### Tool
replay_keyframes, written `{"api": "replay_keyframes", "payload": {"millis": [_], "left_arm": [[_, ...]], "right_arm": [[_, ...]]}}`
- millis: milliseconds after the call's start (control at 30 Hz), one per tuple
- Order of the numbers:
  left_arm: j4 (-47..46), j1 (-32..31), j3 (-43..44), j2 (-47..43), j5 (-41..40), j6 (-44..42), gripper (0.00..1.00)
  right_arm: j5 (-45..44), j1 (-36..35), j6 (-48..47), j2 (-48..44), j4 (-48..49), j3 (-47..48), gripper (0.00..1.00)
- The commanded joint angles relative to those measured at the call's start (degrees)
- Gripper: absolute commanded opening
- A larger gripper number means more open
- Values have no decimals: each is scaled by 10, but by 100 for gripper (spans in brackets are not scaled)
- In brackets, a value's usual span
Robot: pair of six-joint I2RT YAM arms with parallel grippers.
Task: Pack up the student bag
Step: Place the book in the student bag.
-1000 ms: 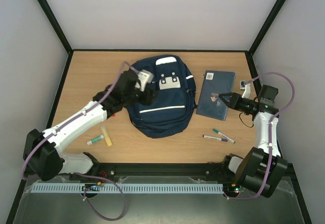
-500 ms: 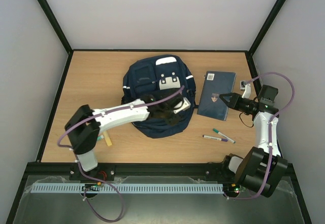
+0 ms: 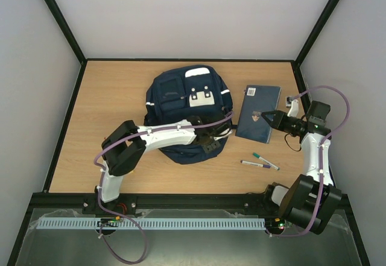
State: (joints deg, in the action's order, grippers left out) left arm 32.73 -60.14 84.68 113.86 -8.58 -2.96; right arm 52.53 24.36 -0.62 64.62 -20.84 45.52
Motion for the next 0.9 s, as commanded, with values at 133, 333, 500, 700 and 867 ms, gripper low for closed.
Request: {"api": "replay_keyframes", "payload": {"millis": [133,333,500,700,867], "left_arm": [[21,-30,-1,-49,-38,11,51],[25,-31,-21,-58,-28,-3,48],[22,-32,-12,-31,-21,-6,51],[26,-27,16,9,-18,-13,51],[30,-21,30,39,-41,-18,47]], "right_arm": [[40,1,-4,-3,19,20,1],[41,1,-1,3,20,21,1],[41,1,-3,10,14,23,1],[38,2,-3,11,15,23,1],[39,1,-5,16,13,23,1]]}}
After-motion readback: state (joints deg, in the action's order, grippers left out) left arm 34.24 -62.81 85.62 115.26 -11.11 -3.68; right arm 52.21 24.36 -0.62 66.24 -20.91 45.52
